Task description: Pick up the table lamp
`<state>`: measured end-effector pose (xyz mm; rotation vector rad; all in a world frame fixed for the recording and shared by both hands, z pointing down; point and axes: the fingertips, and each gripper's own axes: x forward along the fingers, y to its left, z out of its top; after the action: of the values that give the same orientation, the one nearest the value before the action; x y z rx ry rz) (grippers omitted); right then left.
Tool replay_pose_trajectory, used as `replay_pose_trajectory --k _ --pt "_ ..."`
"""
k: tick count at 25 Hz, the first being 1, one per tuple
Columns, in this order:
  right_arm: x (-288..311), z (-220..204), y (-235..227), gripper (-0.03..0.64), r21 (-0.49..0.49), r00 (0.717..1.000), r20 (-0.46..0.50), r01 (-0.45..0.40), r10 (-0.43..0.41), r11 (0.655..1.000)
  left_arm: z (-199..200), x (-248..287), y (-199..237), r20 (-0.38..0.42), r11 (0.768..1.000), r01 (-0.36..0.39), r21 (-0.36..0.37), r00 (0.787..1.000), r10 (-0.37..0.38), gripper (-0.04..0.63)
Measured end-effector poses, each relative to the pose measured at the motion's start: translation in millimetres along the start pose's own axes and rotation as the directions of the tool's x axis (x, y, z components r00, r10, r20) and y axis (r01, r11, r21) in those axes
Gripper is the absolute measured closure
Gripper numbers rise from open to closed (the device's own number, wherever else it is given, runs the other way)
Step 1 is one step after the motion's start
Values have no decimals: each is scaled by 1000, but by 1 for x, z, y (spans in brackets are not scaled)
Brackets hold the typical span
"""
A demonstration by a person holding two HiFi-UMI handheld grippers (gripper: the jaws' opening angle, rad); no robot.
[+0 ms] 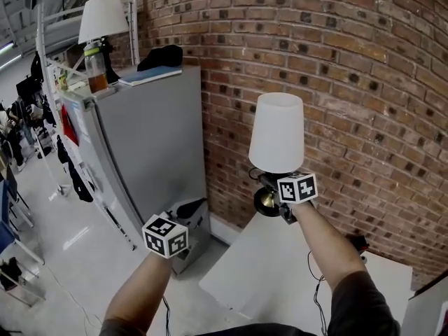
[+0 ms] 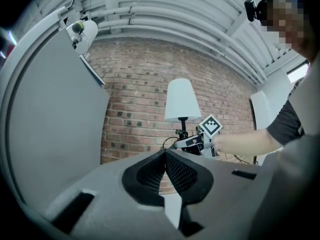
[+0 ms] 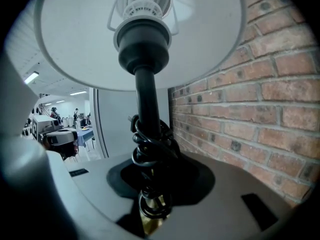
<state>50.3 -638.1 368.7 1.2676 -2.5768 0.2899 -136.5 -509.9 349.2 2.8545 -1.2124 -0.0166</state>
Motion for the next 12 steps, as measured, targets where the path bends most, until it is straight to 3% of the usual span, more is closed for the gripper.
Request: replay_pose_trajectory --k 12 --pt "-34 59 36 506 3 1000 3 -16 16 1000 77 -28 6 9 999 -44 26 999 44 591"
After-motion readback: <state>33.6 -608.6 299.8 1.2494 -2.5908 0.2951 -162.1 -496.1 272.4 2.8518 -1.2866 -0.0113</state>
